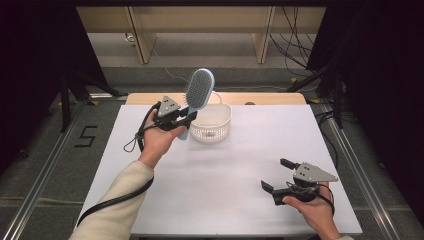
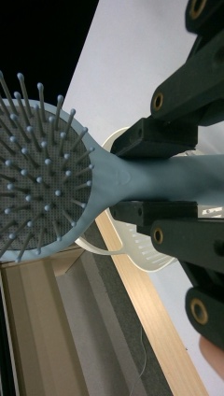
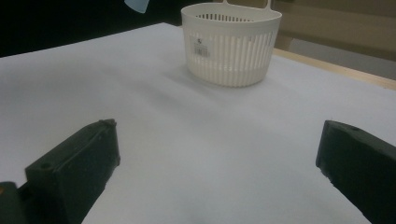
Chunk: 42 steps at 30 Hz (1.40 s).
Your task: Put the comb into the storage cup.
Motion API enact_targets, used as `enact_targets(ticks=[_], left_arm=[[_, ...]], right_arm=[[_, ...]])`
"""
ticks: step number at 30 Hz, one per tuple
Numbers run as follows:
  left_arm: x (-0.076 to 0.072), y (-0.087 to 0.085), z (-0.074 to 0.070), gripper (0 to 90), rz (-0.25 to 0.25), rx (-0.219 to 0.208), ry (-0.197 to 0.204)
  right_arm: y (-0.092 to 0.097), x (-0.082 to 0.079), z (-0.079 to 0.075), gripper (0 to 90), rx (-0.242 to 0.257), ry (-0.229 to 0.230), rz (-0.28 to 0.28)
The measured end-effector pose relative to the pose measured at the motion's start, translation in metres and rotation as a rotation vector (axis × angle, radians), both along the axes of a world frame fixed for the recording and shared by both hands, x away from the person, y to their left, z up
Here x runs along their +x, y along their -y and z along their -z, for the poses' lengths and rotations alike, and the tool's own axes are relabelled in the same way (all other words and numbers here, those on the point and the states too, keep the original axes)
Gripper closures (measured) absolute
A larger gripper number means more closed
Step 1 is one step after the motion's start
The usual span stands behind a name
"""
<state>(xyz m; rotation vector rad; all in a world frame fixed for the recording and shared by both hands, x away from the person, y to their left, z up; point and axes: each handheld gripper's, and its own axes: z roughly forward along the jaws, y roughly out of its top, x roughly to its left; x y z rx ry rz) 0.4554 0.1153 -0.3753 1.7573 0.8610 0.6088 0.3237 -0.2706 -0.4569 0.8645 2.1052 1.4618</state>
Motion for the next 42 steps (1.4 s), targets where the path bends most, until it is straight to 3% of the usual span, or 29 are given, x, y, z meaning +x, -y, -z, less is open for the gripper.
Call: enact_targets(ticks=[42], left_arm=[[0.017,0.008,-0.009,69.9,-0.012,-0.008,0.013]], right_arm=[[0.002,0.001,0.0,0.3,0.014,-0.012,0.011]])
